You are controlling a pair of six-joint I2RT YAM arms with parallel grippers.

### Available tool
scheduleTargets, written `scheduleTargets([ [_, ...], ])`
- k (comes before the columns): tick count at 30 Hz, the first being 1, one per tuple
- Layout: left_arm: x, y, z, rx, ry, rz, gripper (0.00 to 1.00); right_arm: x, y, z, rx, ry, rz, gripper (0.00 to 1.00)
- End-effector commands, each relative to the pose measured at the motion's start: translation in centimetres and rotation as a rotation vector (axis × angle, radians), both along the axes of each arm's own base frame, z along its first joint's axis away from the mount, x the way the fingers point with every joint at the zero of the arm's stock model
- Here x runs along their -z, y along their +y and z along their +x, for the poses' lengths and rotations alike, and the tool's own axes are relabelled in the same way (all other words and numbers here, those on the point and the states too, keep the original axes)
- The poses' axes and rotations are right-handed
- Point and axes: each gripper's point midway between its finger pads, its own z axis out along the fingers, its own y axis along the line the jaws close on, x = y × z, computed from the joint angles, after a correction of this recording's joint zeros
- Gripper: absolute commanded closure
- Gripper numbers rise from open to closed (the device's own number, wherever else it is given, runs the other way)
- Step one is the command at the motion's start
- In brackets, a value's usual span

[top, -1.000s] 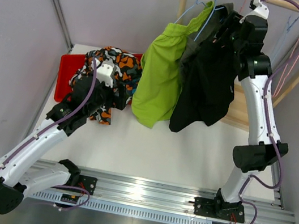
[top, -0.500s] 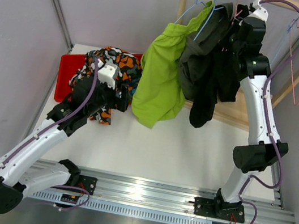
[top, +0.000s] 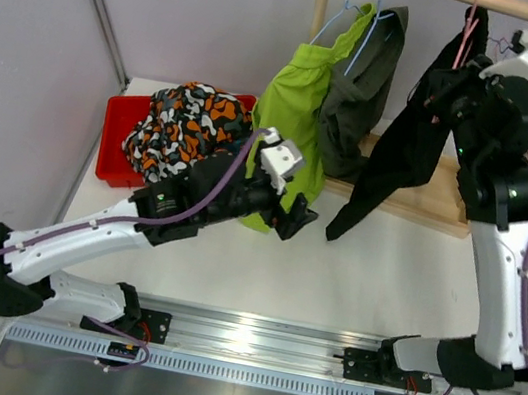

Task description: Remove the shorts from the hanger

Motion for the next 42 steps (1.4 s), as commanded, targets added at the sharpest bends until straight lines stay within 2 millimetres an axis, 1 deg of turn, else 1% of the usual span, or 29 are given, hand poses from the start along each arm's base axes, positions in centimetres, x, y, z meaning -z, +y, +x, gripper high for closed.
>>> scheduleTargets([
  [1, -5.1, -4.6, -1.0, 0.07, -0.093, -0.095, 0.01, -2.8, -0.2, -2.3, -0.01, -0.106, 0.06, 1.0],
  [2, -5.3, -5.5, -1.1, 0.079, -0.094, -0.098, 0.01, -2.5, 0.1, -2.4, -0.024, -0.104, 0.065, 1.0],
  [3, -6.4, -6.4, -1.6, 0.101, -0.105, -0.124, 0.01, -1.8, 0.6, -2.1, -0.047, -0.099, 0.073, 1.0],
  [4, -6.6, -7.1, -1.6, 0.109, -0.105, -0.128, 0.01, -1.6, 0.9, -2.0, -0.057, -0.093, 0.08, 1.0],
  [5, -7.7, -8.2, -1.5, 0.119, -0.115, -0.156, 0.01, -1.4, 1.1, -1.9, -0.067, -0.085, 0.085, 1.0],
  [7, -7.8, -9.4, -1.6, 0.143, -0.104, -0.167, 0.01, -0.8, 1.8, -1.7, -0.089, -0.065, 0.104, 1.0],
  [8, -9.1, -10.3, -1.6, 0.157, -0.112, -0.194, 0.01, -0.7, 1.9, -1.7, -0.092, -0.062, 0.111, 1.0],
  [9, -9.1, -10.9, -1.8, 0.172, -0.109, -0.2, 0.01, -0.9, 2.1, -1.7, -0.097, -0.071, 0.121, 1.0],
  [10, -9.5, -11.5, -2.3, 0.203, -0.112, -0.212, 0.01, -0.4, 2.5, -1.7, -0.102, -0.061, 0.133, 1.0],
  [13, -10.5, -13.6, -3.8, 0.253, -0.15, -0.242, 0.01, -0.3, 2.8, -2.0, -0.105, -0.057, 0.172, 1.0],
  [15, -10.2, -14.9, -4.2, 0.262, -0.165, -0.248, 0.01, -0.6, 2.9, -2.5, -0.11, -0.065, 0.196, 1.0],
  [17, -9.4, -15.5, -4.3, 0.264, -0.163, -0.253, 0.01, -0.9, 3.2, -3.1, -0.128, -0.07, 0.228, 1.0],
  [18, -10.7, -15.0, -4.7, 0.273, -0.178, -0.292, 0.01, -1.0, 3.3, -3.3, -0.134, -0.073, 0.224, 1.0],
  [19, -9.4, -15.2, -4.6, 0.265, -0.185, -0.312, 0.01, -0.9, 3.1, -3.4, -0.122, -0.069, 0.23, 1.0],
  [21, -9.0, -15.0, -4.4, 0.252, -0.179, -0.324, 0.01, -1.2, 3.1, -3.9, -0.134, -0.081, 0.235, 1.0],
  [23, -8.8, -15.2, -4.6, 0.267, -0.178, -0.327, 0.01, -1.5, 3.0, -4.3, -0.139, -0.086, 0.241, 1.0],
  [24, -8.3, -15.4, -4.7, 0.27, -0.171, -0.322, 0.01, -1.7, 3.0, -4.5, -0.14, -0.088, 0.243, 1.0],
  [27, -7.7, -15.4, -4.3, 0.246, -0.169, -0.318, 0.01, -2.3, 3.0, -5.1, -0.15, -0.095, 0.253, 1.0],
  [29, -7.3, -15.4, -3.9, 0.219, -0.174, -0.314, 0.04, -2.6, 3.1, -5.5, -0.165, -0.096, 0.262, 1.0],
  [33, -7.2, -15.7, -3.3, 0.192, -0.194, -0.303, 0.26, -3.0, 3.5, -6.9, -0.206, -0.095, 0.298, 1.0],
  [34, -6.9, -15.9, -3.1, 0.186, -0.195, -0.297, 0.36, -3.2, 3.5, -7.6, -0.22, -0.098, 0.306, 1.0],
  [35, -7.1, -16.0, -2.9, 0.181, -0.2, -0.298, 0.43, -3.2, 3.5, -7.9, -0.224, -0.098, 0.312, 1.0],
  [36, -7.1, -16.2, -2.9, 0.184, -0.211, -0.295, 0.54, -3.4, 3.4, -8.3, -0.225, -0.103, 0.319, 1.0],
  [37, -7.0, -16.2, -2.8, 0.174, -0.208, -0.292, 0.62, -3.3, 3.2, -8.5, -0.219, -0.103, 0.327, 1.0],
  [38, -6.8, -16.4, -2.7, 0.168, -0.203, -0.29, 0.73, -3.7, 2.9, -9.2, -0.222, -0.117, 0.333, 1.0],
  [39, -6.4, -16.5, -2.8, 0.167, -0.192, -0.288, 0.91, -3.9, 2.8, -9.5, -0.222, -0.12, 0.334, 1.0],
  [40, -6.3, -16.4, -3.0, 0.172, -0.185, -0.29, 0.97, -4.0, 2.6, -9.7, -0.214, -0.122, 0.331, 1.0],
  [41, -7.0, -15.9, -3.4, 0.172, -0.187, -0.308, 1.0, -4.0, 2.4, -9.7, -0.208, -0.121, 0.328, 1.0],
  [42, -5.6, -15.7, -3.9, 0.179, -0.181, -0.293, 1.0, -4.2, 2.4, -9.9, -0.207, -0.123, 0.326, 1.0],
])
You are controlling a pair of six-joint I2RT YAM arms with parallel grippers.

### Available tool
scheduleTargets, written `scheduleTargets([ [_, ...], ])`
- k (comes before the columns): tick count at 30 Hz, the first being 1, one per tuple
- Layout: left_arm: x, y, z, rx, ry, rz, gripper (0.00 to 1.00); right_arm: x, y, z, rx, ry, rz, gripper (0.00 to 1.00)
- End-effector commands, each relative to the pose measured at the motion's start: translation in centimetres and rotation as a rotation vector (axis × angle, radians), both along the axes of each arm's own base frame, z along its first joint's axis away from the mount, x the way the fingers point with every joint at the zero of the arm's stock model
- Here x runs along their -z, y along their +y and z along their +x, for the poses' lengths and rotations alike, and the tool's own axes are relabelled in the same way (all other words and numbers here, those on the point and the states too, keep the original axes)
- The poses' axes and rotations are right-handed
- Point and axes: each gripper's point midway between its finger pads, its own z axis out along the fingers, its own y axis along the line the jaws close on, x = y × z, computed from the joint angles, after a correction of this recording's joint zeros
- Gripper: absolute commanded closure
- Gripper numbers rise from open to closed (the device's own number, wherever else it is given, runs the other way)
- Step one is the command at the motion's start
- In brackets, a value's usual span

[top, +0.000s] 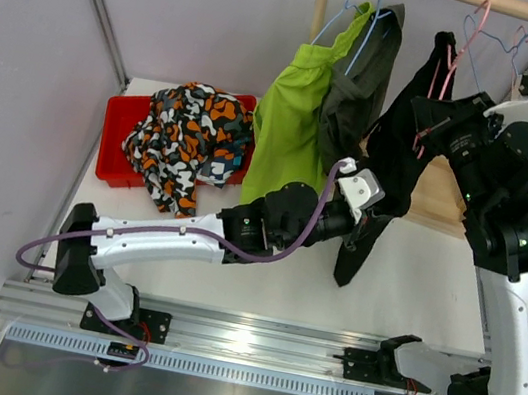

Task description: Remove the shorts from the hanger

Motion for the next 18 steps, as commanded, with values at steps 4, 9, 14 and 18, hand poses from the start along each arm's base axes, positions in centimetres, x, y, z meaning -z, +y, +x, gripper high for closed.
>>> scheduleTargets([
  [4, 0.1, 2.7, -4.8, 0.023, 0.009, -0.068, 1.0, -4.9, -1.3, -2.4, 0.023, -0.134, 0.045, 1.0],
  [9, 4.0, 6.1, -8.1, -0.019, 0.068, -0.06, 1.0, -5.9, -1.9, -2.8, 0.046, -0.153, 0.052, 1.0],
  [14, 5.4, 5.6, -7.5, -0.075, 0.02, 0.011, 1.0, -5.9, -1.9, -3.5, 0.034, -0.157, 0.112, 1.0],
  [18, 10.0, 5.0, -7.9, -0.085, 0.02, 0.118, 1.0, -9.4, -2.5, -5.2, 0.027, -0.223, 0.114, 1.0],
])
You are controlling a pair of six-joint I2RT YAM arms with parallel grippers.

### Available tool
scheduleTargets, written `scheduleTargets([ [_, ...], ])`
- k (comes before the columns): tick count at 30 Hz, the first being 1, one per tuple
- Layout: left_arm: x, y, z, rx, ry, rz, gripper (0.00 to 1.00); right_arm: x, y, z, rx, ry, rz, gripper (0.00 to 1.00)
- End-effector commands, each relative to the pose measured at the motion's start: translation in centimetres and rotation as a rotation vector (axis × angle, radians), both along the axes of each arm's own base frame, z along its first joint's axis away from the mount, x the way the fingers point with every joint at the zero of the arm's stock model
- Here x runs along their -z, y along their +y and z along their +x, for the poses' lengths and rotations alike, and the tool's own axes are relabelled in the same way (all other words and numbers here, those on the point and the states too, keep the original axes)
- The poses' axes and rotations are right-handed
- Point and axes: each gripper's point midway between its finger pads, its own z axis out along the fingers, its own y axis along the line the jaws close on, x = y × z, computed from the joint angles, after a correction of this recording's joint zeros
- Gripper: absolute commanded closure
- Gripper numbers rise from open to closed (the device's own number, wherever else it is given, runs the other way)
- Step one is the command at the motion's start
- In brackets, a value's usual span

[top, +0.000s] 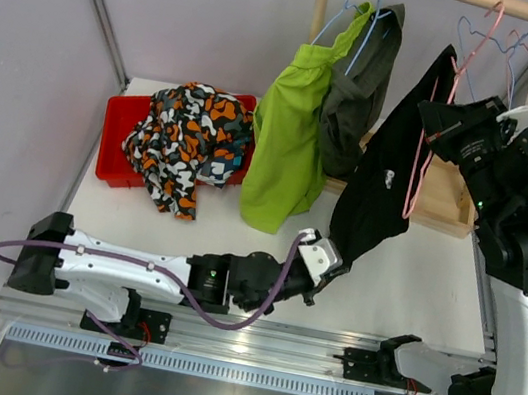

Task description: Remove the shorts from the hanger

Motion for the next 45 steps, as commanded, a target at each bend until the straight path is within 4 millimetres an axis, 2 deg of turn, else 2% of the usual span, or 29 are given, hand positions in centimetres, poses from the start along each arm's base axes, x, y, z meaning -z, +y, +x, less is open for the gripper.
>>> scheduleTargets([
  [1, 2.9, -0.2, -0.7, -0.021, 0.023, 0.036, 1.0, -8.0, -1.3, -2.3, 0.021, -0.213, 0.059, 1.0],
  [4, 4.7, 1.3, 0.5, -0.102, 0.051, 0.042, 1.0, -10.0, -1.0, -3.8, -0.024, -0.228, 0.059, 1.0],
  [6, 3.3, 1.6, 2.5, -0.169, 0.038, 0.054, 1.0, -10.4, -0.2, -5.3, -0.097, -0.21, 0.09, 1.0],
  [7, 3.3, 1.9, 5.0, -0.212, 0.038, 0.078, 1.0, -9.7, 0.2, -6.5, -0.139, -0.146, 0.143, 1.0],
  [8, 0.5, 1.3, 6.4, -0.226, 0.022, 0.051, 1.0, -9.3, 1.6, -8.8, -0.264, -0.123, 0.157, 1.0],
  [9, 1.6, 0.4, 8.0, -0.241, 0.016, 0.11, 1.0, -8.5, 2.2, -10.0, -0.319, -0.094, 0.175, 1.0],
  [10, -3.7, -0.1, 10.4, -0.274, -0.005, 0.052, 1.0, -8.1, 2.5, -11.4, -0.363, -0.094, 0.2, 1.0],
  [12, -5.0, -0.7, 12.8, -0.307, -0.065, 0.103, 1.0, -4.9, 1.7, -14.7, -0.388, -0.049, 0.267, 1.0],
  [13, -9.0, -1.3, 15.1, -0.33, -0.086, 0.073, 1.0, -3.5, 1.1, -15.5, -0.368, -0.025, 0.274, 1.0],
  [15, -9.1, -2.0, 18.0, -0.347, -0.071, 0.115, 1.0, -0.8, -0.2, -17.6, -0.334, 0.051, 0.265, 1.0],
  [16, -9.3, -2.5, 21.2, -0.389, -0.054, 0.152, 1.0, -0.4, -0.1, -18.2, -0.348, 0.07, 0.257, 1.0],
  [18, -18.2, -1.4, 23.3, -0.426, -0.09, -0.012, 1.0, 0.2, 0.6, -19.8, -0.418, 0.105, 0.243, 1.0],
  [19, -13.7, -2.4, 26.2, -0.454, -0.057, 0.104, 1.0, 0.9, 0.8, -20.0, -0.426, 0.14, 0.231, 1.0],
  [20, -17.9, -1.0, 26.3, -0.471, -0.089, 0.008, 1.0, 1.2, 0.6, -19.9, -0.406, 0.149, 0.221, 1.0],
  [21, -18.0, -0.3, 26.9, -0.479, -0.085, 0.002, 1.0, 1.6, 0.3, -20.3, -0.397, 0.159, 0.185, 1.0],
  [22, -22.5, 2.8, 26.0, -0.5, -0.112, -0.106, 1.0, 2.0, 0.1, -19.7, -0.374, 0.172, 0.159, 1.0],
  [23, -18.7, 3.1, 26.7, -0.534, -0.079, -0.014, 1.0, 2.6, -0.1, -19.3, -0.35, 0.188, 0.133, 1.0],
  [25, -20.9, 6.0, 25.3, -0.57, -0.091, -0.061, 1.0, 4.2, -0.9, -17.3, -0.282, 0.218, 0.059, 1.0],
  [26, -22.5, 8.9, 23.4, -0.581, -0.094, -0.092, 1.0, 4.8, -1.1, -16.5, -0.259, 0.228, 0.035, 1.0],
  [28, -20.4, 11.1, 22.2, -0.598, -0.071, -0.045, 1.0, 5.8, -1.6, -13.9, -0.2, 0.231, -0.024, 1.0],
  [32, -22.1, 18.9, 18.2, -0.672, -0.108, -0.041, 1.0, 5.5, -2.0, -8.4, -0.097, 0.219, -0.126, 1.0],
  [33, -23.7, 21.9, 16.8, -0.701, -0.136, -0.075, 1.0, 4.8, -2.1, -7.4, -0.079, 0.195, -0.135, 1.0],
  [34, -22.7, 23.8, 17.2, -0.78, -0.169, -0.008, 1.0, 4.4, -2.3, -6.5, -0.054, 0.188, -0.147, 1.0],
  [39, -25.1, 31.4, 20.1, -0.958, -0.221, 0.039, 1.0, 2.1, -1.8, -1.8, -0.035, 0.153, -0.163, 1.0],
  [40, -24.8, 31.9, 21.2, -0.975, -0.209, 0.048, 1.0, 2.1, -1.4, -1.4, -0.059, 0.154, -0.158, 1.0],
  [41, -26.6, 32.7, 21.3, -0.975, -0.227, 0.005, 1.0, 2.1, -1.7, -0.7, -0.05, 0.153, -0.151, 1.0],
  [43, -26.8, 36.4, 23.5, -1.069, -0.198, -0.028, 1.0, 2.8, -1.3, 0.3, -0.074, 0.167, -0.137, 1.0],
  [44, -28.2, 36.4, 24.6, -1.037, -0.201, -0.069, 1.0, 3.1, -1.6, 0.8, -0.07, 0.172, -0.133, 1.0],
  [45, -27.0, 38.9, 26.4, -1.095, -0.149, -0.043, 1.0, 4.0, -1.3, 1.4, -0.087, 0.187, -0.132, 1.0],
])
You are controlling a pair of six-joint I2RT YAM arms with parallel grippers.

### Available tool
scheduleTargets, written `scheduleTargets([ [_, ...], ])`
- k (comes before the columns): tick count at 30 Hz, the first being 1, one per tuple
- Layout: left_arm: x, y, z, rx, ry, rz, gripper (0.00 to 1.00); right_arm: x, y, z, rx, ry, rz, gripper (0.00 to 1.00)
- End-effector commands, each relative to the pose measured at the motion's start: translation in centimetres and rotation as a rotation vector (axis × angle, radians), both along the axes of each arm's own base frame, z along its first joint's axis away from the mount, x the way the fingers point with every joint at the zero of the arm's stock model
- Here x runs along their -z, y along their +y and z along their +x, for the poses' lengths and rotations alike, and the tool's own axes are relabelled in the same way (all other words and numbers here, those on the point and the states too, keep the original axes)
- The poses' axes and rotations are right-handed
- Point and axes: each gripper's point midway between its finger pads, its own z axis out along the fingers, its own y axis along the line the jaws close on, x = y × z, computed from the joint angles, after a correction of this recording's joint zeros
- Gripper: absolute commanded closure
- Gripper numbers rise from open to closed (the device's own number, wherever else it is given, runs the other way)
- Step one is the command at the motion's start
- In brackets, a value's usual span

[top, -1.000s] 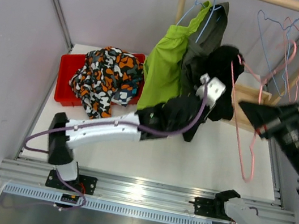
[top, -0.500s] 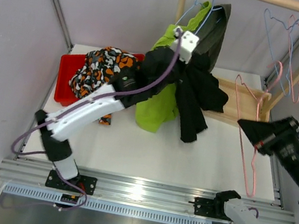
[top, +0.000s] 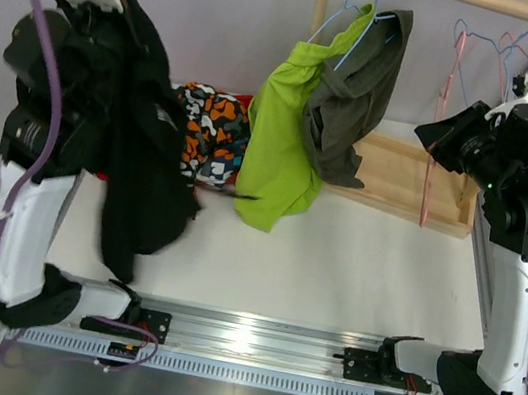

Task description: Remove the shorts from the hanger

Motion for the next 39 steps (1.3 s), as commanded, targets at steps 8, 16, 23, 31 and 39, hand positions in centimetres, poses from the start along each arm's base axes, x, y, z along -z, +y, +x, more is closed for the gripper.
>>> scheduleTargets([
  [8, 6.5, 1.3, 19.6, 0.135, 0.175, -0.137, 1.0, 2.1, -2.5, 2.9, -0.02, -0.044, -0.002, 1.0],
  [16, 18.1, -1.6, 24.8, 0.226, 0.367, -0.187, 1.0, 4.4, -4.7, 5.5, 0.022, -0.03, 0.01, 1.0],
  [23, 21.5, -3.9, 19.6, 0.265, 0.343, -0.202, 0.93, 4.1, -4.6, 8.5, 0.005, -0.063, 0.021, 1.0],
  [31, 30.6, -3.2, 17.6, 0.199, 0.545, -0.278, 0.48, -1.0, -5.4, 14.4, 0.02, -0.157, 0.017, 1.0],
  [39, 31.1, -4.5, 16.0, 0.221, 0.564, -0.234, 0.04, -4.3, -5.6, 15.1, 0.031, -0.2, 0.059, 1.0],
])
